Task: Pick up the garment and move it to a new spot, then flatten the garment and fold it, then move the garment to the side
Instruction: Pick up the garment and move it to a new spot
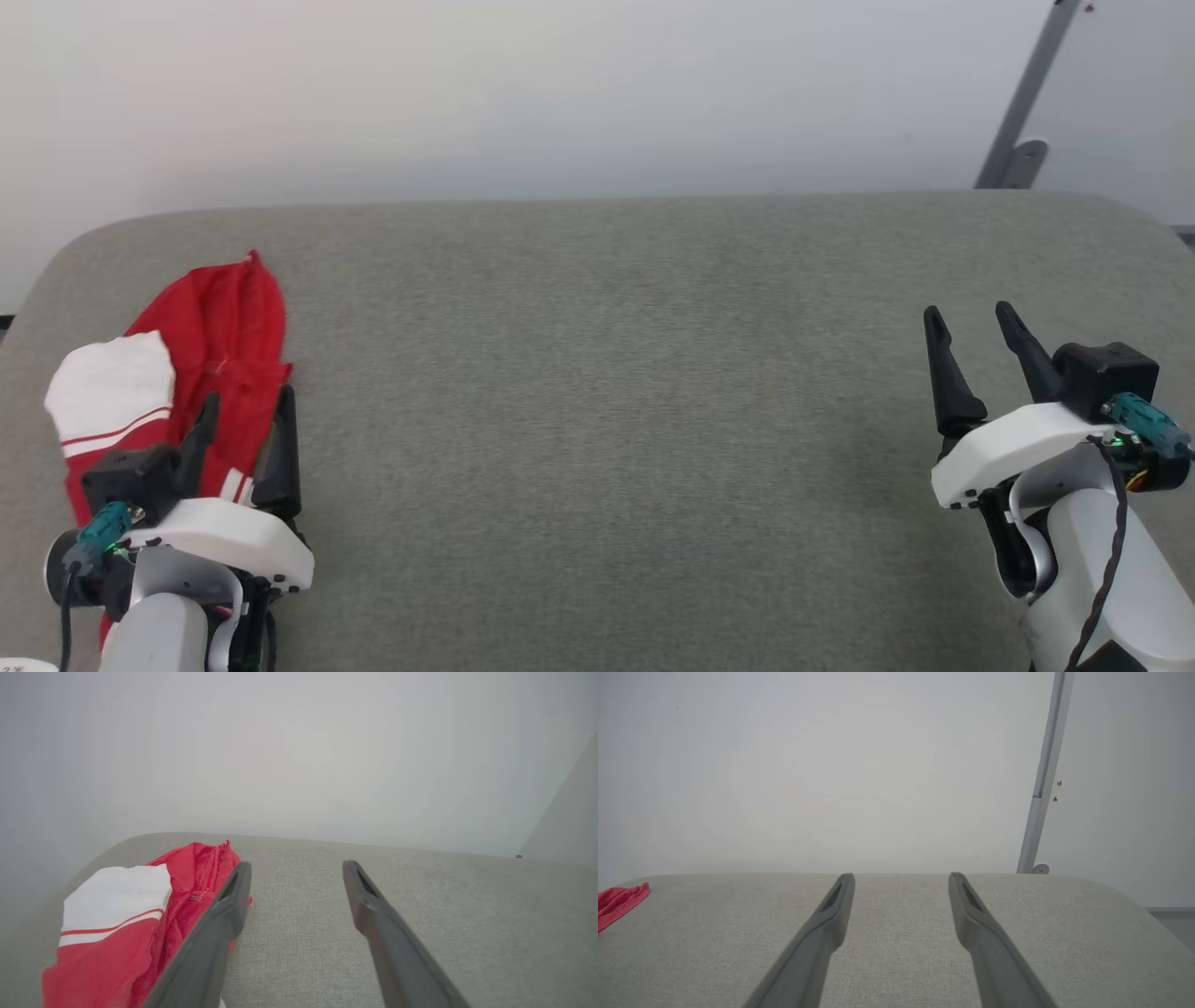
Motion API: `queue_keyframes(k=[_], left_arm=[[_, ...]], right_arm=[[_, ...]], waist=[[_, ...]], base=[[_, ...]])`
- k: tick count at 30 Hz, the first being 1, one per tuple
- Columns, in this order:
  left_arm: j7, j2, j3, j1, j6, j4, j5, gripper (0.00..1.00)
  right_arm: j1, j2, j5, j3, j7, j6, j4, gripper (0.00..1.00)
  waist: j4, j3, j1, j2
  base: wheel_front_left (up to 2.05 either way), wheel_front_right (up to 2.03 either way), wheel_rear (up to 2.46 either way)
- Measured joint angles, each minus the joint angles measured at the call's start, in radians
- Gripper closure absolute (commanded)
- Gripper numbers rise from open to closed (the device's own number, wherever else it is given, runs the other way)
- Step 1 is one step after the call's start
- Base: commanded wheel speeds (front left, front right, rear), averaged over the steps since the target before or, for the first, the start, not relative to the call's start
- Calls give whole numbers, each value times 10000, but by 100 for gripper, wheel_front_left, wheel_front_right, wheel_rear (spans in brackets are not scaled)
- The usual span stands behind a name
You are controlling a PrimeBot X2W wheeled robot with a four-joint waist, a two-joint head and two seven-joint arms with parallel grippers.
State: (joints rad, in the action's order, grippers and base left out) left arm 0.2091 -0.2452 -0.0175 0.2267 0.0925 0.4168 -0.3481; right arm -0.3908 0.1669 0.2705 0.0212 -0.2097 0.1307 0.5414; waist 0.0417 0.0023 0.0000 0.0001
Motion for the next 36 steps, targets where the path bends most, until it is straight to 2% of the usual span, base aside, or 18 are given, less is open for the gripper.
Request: queue_keyframes(k=[4, 9, 21, 27, 33, 36], left_arm=[[100, 161, 203, 17, -2, 194, 245, 0], [199, 313, 495, -31, -171, 336, 640, 0], [403, 859, 1126, -951, -391, -107, 1645, 0], [510, 1112, 1636, -1528, -537, -616, 1990, 0], [512, 1342, 1900, -1841, -508, -1039, 2174, 0], [514, 1354, 1822, -1749, -278, -1012, 2251, 0]], right_arm=[[1, -4, -81, -4, -84, 0, -6, 0], [-61, -105, -334, 297, -180, 0, 73, 0], [-338, -589, -901, 1181, -385, 2, 391, 0], [-616, -811, -1120, 2006, -500, 2, 546, 0], [-838, -924, -1030, 2405, -520, 2, 685, 0], [-874, -911, -955, 2412, -520, 2, 669, 0]], waist=[[353, 1, 0, 0], [1111, 21, 0, 0], [3493, 95, 0, 0], [4580, 152, 0, -1], [4900, 440, 0, -1], [4873, 470, 0, 0]], base=[[0, 0, 0], [0, 0, 0], [0, 0, 0], [0, 0, 0], [0, 0, 0], [0, 0, 0]])
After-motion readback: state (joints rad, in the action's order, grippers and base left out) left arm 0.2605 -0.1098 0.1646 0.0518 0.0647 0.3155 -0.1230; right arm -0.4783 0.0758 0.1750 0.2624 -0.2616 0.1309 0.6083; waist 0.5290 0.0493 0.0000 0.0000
